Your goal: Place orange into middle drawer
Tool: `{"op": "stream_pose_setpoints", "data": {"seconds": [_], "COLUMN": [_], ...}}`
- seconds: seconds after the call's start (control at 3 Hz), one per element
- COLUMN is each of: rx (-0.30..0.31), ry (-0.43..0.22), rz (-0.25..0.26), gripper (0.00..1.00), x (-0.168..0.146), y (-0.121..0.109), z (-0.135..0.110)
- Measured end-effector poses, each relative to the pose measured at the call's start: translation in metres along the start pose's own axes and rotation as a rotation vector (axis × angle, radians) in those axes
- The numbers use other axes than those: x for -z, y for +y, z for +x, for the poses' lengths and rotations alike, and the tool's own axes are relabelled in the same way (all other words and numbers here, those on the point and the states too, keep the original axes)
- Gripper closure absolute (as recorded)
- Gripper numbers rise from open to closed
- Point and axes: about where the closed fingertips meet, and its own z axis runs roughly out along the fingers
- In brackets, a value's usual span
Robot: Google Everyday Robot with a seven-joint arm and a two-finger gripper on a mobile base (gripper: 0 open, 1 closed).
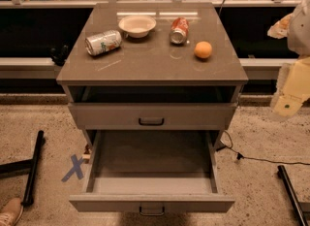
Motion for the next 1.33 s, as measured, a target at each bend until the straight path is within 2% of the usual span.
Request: {"op": "stream_pose_setpoints", "data": {"seconds": [0.67, 1.33], "rx": [-0.014, -0.151], "ry": [-0.024, -0.281], "rz": [0.007, 0.055], "gripper": [0.0, 0.0], "x": [-0.004, -0.068], "y": [-0.007, -0.101], "z": [0.001, 0.01]}}
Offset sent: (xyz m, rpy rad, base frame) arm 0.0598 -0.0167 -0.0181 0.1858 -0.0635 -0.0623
